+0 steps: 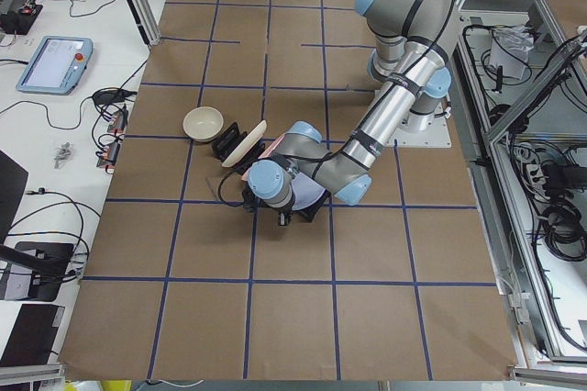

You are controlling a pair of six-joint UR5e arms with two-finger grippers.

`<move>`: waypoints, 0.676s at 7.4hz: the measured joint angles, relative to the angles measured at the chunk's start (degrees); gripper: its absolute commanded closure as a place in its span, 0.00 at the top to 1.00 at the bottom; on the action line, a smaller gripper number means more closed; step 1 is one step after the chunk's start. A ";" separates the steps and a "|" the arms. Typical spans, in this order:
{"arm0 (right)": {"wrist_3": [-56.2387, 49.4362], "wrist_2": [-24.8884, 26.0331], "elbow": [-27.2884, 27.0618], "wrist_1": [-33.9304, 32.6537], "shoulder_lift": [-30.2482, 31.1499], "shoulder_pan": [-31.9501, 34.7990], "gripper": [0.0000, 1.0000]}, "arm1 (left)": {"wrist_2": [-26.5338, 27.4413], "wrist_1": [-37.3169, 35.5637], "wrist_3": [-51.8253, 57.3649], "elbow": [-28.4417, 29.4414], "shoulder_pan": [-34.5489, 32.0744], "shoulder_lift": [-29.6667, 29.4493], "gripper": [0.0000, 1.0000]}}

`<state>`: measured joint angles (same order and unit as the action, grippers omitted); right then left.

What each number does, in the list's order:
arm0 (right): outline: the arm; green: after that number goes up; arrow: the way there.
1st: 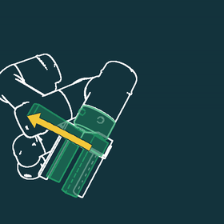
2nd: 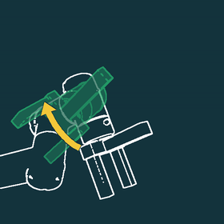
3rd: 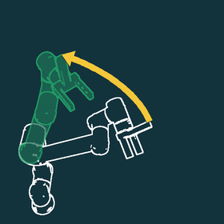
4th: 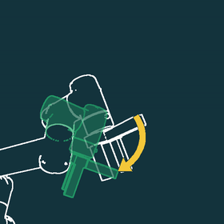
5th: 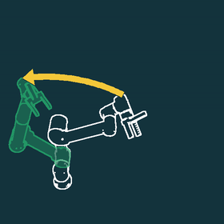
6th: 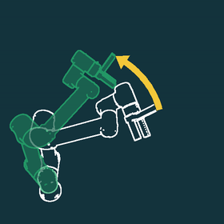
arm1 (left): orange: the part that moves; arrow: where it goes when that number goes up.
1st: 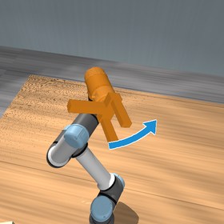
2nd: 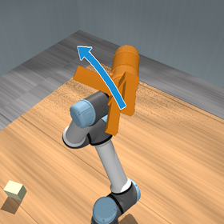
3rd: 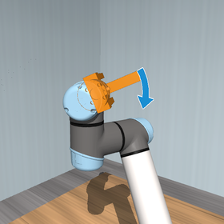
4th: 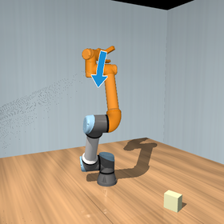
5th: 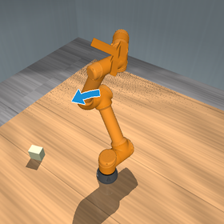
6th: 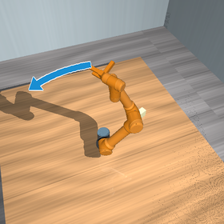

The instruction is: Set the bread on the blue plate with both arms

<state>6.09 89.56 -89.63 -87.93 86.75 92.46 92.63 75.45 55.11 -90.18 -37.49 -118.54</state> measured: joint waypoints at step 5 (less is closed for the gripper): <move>0.05 -0.07 0.01 0.01 0.00 0.00 1.00 | 4.20 5.66 0.10 3.37 -0.48 3.04 0.06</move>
<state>6.14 89.49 -89.62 -87.93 86.75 92.46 96.83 81.11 55.22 -86.81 -37.97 -115.50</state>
